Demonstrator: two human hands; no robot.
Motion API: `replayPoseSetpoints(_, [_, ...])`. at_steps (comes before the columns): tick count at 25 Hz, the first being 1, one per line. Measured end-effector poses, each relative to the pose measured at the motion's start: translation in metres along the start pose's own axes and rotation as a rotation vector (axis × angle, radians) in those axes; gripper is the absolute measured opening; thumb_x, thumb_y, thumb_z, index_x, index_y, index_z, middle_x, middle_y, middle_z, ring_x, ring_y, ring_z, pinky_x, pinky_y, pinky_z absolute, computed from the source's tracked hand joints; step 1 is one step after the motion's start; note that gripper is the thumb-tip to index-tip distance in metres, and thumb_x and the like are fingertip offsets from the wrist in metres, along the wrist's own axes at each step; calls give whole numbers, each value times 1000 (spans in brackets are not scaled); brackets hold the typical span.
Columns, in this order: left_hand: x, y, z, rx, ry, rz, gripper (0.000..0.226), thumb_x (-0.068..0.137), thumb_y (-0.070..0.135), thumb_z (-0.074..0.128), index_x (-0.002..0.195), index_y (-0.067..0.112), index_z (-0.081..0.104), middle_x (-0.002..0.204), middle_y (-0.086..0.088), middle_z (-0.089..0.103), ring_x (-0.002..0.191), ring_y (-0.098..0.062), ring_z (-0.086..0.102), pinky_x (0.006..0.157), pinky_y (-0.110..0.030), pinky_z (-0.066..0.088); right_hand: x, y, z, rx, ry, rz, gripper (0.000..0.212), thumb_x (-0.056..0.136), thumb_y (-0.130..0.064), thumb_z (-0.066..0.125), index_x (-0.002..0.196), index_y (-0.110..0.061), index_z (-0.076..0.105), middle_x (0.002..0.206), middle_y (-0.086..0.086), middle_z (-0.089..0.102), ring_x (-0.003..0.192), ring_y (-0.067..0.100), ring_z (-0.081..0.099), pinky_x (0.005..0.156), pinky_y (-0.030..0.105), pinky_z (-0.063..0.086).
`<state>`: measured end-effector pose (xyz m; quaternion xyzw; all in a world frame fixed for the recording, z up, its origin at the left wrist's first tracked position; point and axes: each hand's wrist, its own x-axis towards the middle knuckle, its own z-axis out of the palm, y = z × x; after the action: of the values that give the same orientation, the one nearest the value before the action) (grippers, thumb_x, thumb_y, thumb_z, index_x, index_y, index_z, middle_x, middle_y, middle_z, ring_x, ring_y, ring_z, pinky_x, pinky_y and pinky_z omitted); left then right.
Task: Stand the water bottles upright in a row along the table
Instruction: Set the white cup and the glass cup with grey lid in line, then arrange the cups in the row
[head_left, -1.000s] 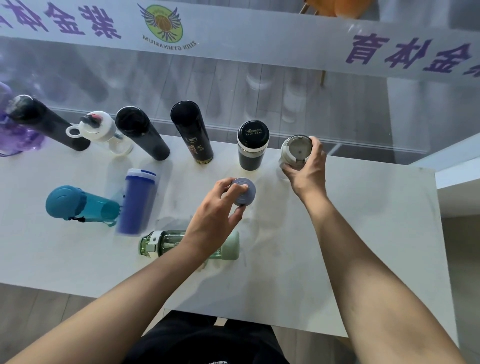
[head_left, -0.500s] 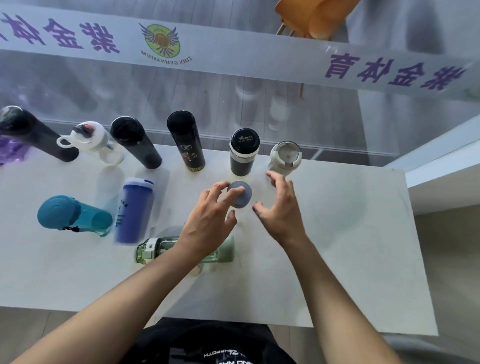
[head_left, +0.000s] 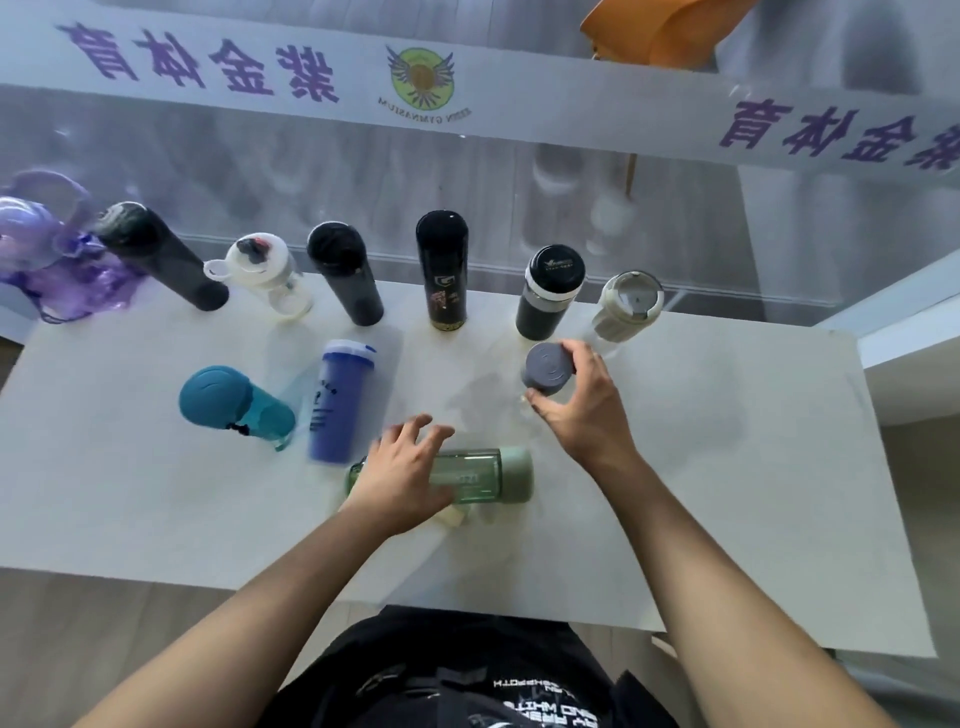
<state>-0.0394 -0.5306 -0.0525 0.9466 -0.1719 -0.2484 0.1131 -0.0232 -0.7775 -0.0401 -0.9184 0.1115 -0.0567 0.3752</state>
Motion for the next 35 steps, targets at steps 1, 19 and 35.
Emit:
replayPoseSetpoints(1, [-7, -12, 8, 5, -44, -12, 78, 75, 51, 65, 144, 35, 33, 152, -4, 33, 135, -32, 32, 110, -44, 32, -3, 0, 2, 2, 11, 8, 66, 73, -26, 84, 130, -13, 53, 115, 5, 61, 105, 23, 58, 88, 21, 40])
replayPoseSetpoints(19, [-20, -39, 8, -120, 75, 18, 72, 67, 26, 70, 131, 35, 40, 114, 1, 53, 103, -28, 50, 84, -37, 45, -55, 7, -12, 25, 173, 208, 56, 80, -23, 81, 126, -14, 51, 111, -1, 60, 94, 16, 56, 81, 21, 40])
replayPoseSetpoints(35, [-5, 126, -41, -392, 284, 251, 74, 74, 30, 77, 135, 46, 38, 119, 10, 47, 99, -18, 53, 80, -30, 46, -68, 80, -100, 97, 351, 329, 51, 78, -20, 80, 120, -20, 51, 110, -5, 60, 97, 19, 57, 83, 27, 44])
